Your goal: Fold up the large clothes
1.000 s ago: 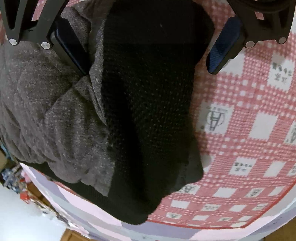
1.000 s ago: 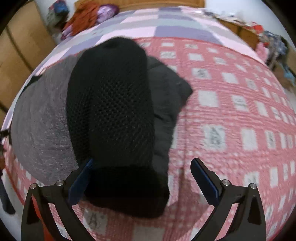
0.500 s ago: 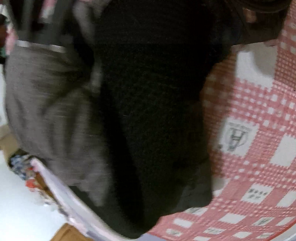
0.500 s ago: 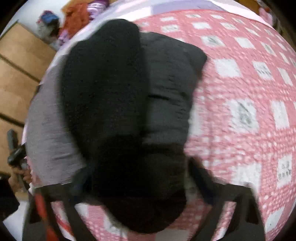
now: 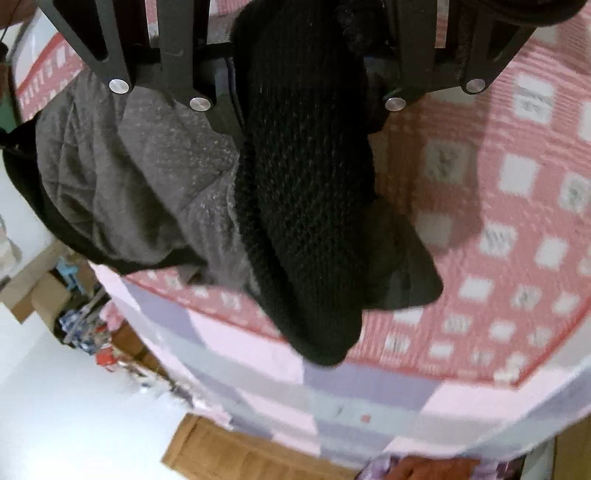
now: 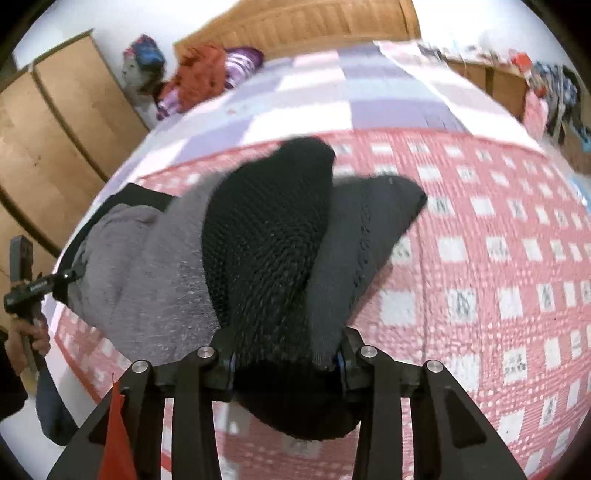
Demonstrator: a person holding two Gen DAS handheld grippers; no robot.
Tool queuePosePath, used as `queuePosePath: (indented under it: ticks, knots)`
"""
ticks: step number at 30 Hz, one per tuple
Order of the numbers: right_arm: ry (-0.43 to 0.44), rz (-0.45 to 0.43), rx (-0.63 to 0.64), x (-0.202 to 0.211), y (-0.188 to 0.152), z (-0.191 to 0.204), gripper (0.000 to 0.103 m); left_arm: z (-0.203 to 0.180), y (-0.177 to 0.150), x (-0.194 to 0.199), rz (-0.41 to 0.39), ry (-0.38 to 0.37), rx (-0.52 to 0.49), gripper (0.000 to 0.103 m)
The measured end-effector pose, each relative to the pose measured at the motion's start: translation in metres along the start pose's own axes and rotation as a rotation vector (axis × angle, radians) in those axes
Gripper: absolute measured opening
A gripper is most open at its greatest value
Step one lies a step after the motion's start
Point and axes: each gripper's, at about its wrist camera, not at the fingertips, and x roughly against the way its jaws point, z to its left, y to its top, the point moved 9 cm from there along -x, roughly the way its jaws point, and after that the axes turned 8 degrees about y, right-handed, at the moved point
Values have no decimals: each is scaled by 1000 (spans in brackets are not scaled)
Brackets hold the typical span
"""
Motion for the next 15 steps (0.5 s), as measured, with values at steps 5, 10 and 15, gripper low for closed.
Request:
queuePosePath:
  ticks: [5,10,15]
  knots:
    - [3,-90,75,49,4,58,40,18,-17,72,-34,21,-57,38]
    - [35,-24,91,68,-61,107,40,77,-104,83,80,129,-11,39]
    - [-32,268,-91,-4,-181,72,43,127,-194,26,215,146,120,56]
